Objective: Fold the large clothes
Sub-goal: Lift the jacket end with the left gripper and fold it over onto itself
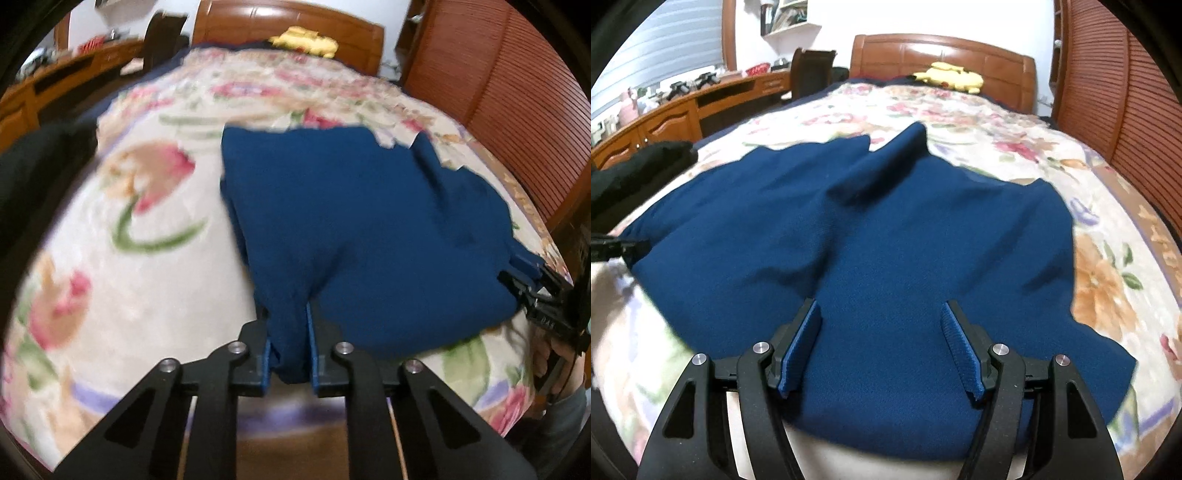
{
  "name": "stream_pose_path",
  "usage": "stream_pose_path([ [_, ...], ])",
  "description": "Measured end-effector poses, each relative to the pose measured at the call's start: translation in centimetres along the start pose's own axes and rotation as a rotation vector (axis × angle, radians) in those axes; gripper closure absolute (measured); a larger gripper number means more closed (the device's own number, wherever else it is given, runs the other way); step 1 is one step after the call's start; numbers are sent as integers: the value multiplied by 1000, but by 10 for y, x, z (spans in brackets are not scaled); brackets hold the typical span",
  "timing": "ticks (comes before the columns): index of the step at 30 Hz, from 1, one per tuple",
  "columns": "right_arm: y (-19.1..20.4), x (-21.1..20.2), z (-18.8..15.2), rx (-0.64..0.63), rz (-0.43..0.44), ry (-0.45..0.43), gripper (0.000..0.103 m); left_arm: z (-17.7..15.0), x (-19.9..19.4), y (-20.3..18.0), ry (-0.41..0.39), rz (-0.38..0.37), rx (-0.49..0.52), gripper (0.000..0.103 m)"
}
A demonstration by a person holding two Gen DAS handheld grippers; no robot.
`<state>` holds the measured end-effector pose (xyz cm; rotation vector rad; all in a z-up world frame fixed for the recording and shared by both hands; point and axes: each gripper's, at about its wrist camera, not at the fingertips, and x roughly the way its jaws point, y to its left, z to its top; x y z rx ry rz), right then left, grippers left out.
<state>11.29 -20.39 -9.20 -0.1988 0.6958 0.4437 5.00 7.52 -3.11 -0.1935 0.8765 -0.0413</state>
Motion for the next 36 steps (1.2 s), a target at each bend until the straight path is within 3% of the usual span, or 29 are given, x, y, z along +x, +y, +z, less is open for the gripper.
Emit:
stream_pose_path([
  [5,-14,-21,-12,30,-55,-24,35,25,-34,-33,-105,-17,87,96],
  [12,-31,-45,-21,85,-103,-38,41,68,-58,-121,-205,-64,289,97],
  [16,-44,-60,-34,61,-162,-30,43,92,-57,-183,-234,-118,393,98],
  [20,-71,-81,-39,125,-182,-44,44,108,-55,-245,-251,-199,461,100],
  [24,-92,-100,-37,189,-211,-75,45,101,-51,-293,-241,-261,541,100],
  [31,-103,-108,-40,228,-240,-103,46,76,-35,-305,-135,-304,575,94],
  [33,-106,-107,-40,235,-229,-97,46,70,-42,-295,-137,-317,581,89],
  [36,-106,-106,-41,230,-224,-101,46,66,-61,-274,-186,-325,571,70],
])
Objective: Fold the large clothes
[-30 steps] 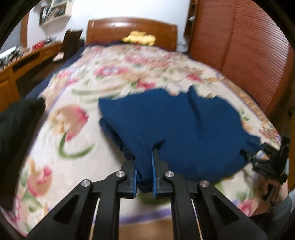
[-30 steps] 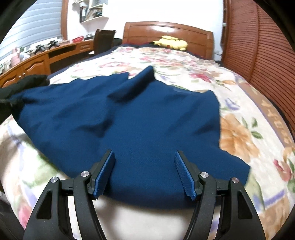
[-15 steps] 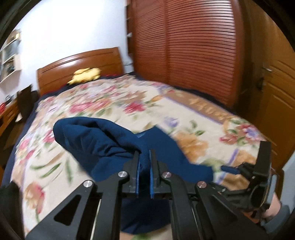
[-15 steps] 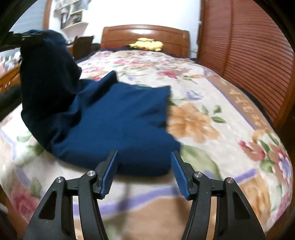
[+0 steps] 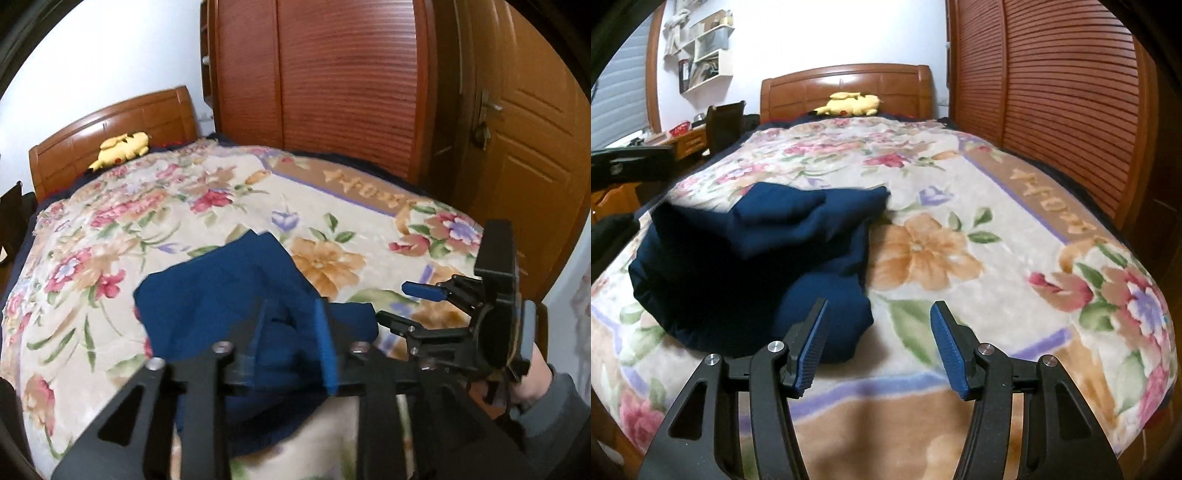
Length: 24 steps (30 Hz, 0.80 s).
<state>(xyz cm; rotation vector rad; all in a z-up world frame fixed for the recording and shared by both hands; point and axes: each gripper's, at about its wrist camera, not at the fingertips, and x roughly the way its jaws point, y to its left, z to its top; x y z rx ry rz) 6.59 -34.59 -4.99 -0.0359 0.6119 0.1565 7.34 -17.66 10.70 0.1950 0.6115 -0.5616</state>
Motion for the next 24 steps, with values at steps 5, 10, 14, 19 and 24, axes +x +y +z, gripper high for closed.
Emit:
stream_pose_path([
  [5,6,-9,4,-22,27,-30,46,-25,-22,28,-55,43,-37,54],
  [10,25,-22,25,-31,59,-70,46,-63,-22,72,-28,74,-101,49],
  [14,48,-27,42,-34,121,-95,46,-88,-12,97,5,89,-141,49],
  [19,84,-9,46,-81,173,-40,45,-107,-8,116,21,116,-155,49],
  [24,98,20,35,-82,205,58,36,-113,-4,127,24,111,-170,49],
])
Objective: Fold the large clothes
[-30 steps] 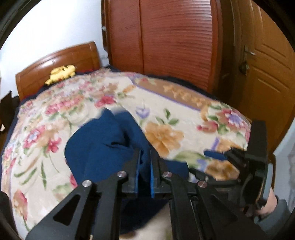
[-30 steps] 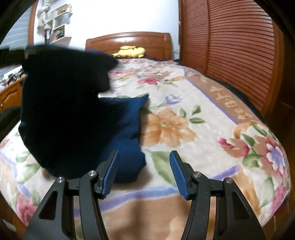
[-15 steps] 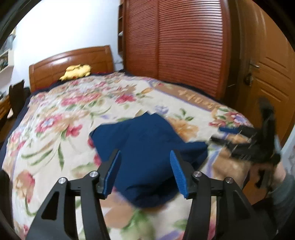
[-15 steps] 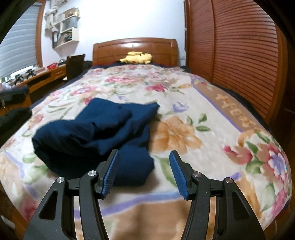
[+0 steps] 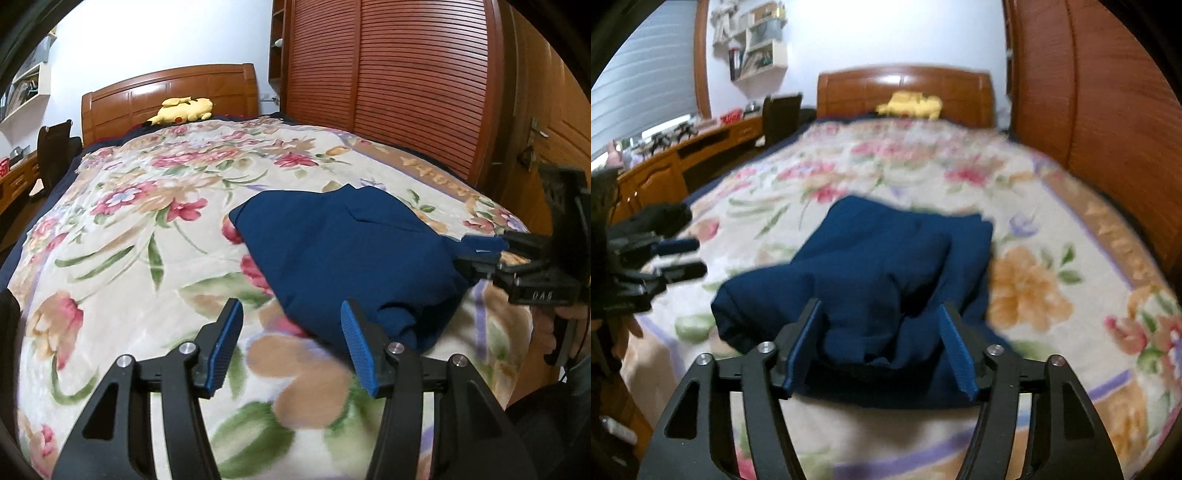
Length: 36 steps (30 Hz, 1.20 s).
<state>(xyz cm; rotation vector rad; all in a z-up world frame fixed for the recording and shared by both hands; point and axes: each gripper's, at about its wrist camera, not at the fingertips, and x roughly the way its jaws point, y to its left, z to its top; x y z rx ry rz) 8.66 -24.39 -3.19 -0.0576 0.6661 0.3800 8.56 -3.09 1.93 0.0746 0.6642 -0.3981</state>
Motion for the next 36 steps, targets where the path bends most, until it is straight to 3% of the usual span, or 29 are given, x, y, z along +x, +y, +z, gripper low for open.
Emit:
stream_pose_path([
  [7,5,7,-12,5,52,19,38,-1,14,5,7,-4,-17,49],
  [8,7,7,-13,-9,57,21,42,0,16,5,8,-5,-18,49],
  [10,8,6,-15,-34,74,20,65,3,20,4,8,-4,-18,49],
  [11,9,6,-15,-54,75,18,72,4,21,4,7,-2,-18,49],
  [12,9,6,-14,-65,87,16,87,6,23,4,3,-1,-19,49],
  [14,8,2,-13,-92,110,-5,91,10,26,5,-2,-2,-27,49],
  [16,6,-2,-10,-121,77,-23,94,16,32,5,-4,-2,-32,49],
  [23,-44,-31,0,-47,-108,-129,97,47,61,9,-6,11,-39,49],
  [32,-67,-8,-17,-55,-108,-57,94,90,127,14,35,1,-40,49],
  [33,-68,-10,-18,-48,-95,-60,91,91,133,15,38,8,-34,49],
  [36,-73,-22,-25,-17,-96,-65,65,97,159,22,70,25,-27,49],
])
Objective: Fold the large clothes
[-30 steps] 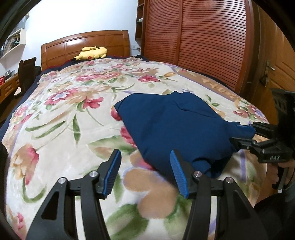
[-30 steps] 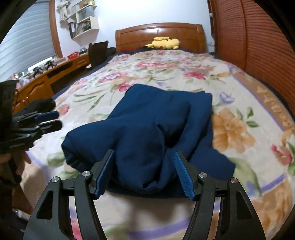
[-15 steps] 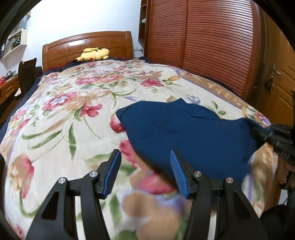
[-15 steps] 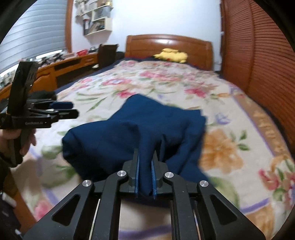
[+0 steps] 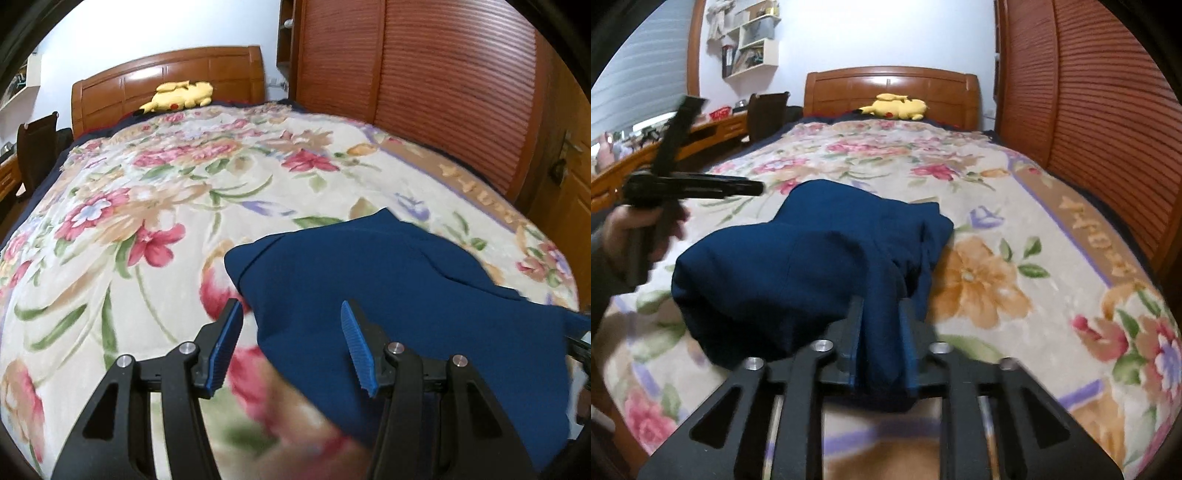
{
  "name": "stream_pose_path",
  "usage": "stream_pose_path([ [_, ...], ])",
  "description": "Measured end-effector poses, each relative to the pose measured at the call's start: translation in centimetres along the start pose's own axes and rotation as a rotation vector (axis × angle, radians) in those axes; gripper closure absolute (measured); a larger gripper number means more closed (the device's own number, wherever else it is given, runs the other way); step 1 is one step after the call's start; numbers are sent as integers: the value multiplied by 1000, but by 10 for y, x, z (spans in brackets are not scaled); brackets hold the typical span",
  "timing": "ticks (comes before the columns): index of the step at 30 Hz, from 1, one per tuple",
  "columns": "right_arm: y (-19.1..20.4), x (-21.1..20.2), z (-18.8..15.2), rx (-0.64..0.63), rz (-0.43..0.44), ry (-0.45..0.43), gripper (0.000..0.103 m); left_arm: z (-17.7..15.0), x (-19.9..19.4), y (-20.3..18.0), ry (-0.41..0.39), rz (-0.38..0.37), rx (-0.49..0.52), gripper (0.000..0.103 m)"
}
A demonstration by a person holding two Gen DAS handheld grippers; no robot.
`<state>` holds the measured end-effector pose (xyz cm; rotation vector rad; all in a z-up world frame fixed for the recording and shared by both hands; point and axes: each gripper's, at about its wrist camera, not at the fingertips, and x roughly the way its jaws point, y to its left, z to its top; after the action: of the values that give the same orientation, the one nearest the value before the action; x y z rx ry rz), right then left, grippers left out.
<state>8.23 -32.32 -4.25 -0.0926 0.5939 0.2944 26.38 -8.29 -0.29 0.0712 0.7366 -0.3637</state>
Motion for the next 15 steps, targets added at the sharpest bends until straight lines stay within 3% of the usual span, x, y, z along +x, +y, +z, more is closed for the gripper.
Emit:
stream_pose_path([
  [1,-2,-4,-1,9,0,-2,56,2,8,3,13,6,-1,49],
  [4,-7,-17,-7,12,-25,-2,46,5,31,12,45,31,-9,49],
  [8,-13,-19,-17,17,-20,32,44,6,53,25,77,44,-39,49],
  [15,-15,1,-28,48,19,91,43,5,81,40,110,4,-94,47],
])
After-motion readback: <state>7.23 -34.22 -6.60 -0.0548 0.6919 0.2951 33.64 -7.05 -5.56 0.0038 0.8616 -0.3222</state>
